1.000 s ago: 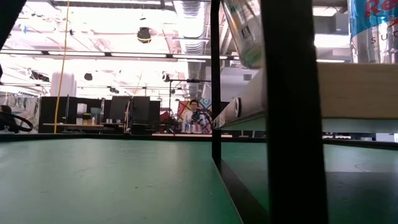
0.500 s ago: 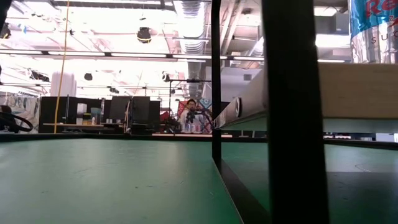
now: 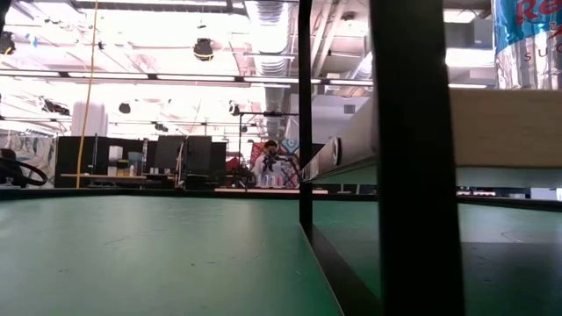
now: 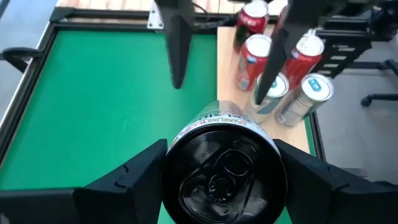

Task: Place canned beverage on shelf
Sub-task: Put the top white yellow soda can on the shelf

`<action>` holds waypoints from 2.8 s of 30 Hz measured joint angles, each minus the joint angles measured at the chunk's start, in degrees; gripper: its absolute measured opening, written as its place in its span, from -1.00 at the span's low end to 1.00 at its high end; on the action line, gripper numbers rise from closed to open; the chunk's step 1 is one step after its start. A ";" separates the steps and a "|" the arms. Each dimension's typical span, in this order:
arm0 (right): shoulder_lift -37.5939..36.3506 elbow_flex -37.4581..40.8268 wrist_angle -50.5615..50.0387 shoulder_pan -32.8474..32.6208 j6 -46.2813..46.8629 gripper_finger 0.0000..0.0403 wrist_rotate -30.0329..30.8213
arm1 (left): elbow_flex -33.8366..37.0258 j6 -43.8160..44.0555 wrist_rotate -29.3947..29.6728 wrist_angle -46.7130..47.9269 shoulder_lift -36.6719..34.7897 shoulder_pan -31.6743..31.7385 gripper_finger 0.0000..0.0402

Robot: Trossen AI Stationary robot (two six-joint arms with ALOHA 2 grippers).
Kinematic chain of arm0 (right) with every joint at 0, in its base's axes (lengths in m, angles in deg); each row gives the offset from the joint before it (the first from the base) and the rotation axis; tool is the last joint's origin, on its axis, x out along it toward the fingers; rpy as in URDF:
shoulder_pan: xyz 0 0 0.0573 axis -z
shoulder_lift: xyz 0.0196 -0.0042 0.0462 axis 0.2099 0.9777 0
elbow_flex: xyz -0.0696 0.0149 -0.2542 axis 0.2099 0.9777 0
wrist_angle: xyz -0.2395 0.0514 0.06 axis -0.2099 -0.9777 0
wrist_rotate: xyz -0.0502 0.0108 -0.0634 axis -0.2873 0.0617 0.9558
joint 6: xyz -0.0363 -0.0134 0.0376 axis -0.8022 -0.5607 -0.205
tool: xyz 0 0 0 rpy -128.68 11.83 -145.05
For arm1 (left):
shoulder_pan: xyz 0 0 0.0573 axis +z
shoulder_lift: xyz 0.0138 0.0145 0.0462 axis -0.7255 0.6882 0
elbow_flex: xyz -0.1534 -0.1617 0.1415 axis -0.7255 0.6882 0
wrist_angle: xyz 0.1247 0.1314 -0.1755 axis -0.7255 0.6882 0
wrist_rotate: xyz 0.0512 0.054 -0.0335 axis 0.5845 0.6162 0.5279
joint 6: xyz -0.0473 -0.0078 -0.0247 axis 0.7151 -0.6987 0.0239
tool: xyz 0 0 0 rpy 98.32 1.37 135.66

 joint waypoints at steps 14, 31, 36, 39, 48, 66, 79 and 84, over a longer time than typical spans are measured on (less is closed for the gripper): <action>4.80 0.07 10.10 5.98 -12.69 0.60 -10.03 | 1.90 0.39 1.00 -1.75 0.17 -0.10 0.17; 5.93 0.24 14.39 6.95 -16.93 0.60 -10.36 | 4.63 1.14 1.38 -2.62 0.15 -0.12 0.17; 5.94 0.31 13.99 6.95 -16.47 0.60 -10.38 | 5.73 1.22 1.23 -3.52 0.14 -0.12 0.17; 5.90 0.31 12.81 6.95 -15.25 0.57 -10.38 | 5.80 1.22 0.98 -4.17 0.16 -0.08 0.17; 5.74 0.00 10.20 6.17 -15.16 0.40 -10.13 | 5.90 0.48 1.06 -4.72 0.37 -0.06 0.41; 5.15 -0.36 5.46 5.40 -11.81 0.40 -9.40 | 0.95 -1.58 3.59 -3.54 0.39 -0.06 0.70; 6.27 0.25 -4.35 5.04 -7.26 0.38 -9.84 | 0.23 4.49 19.74 -5.02 -5.19 -0.51 0.71; 6.64 0.34 -5.10 4.45 -6.73 0.38 -8.72 | 1.03 3.24 18.94 -3.68 -5.63 -0.84 0.71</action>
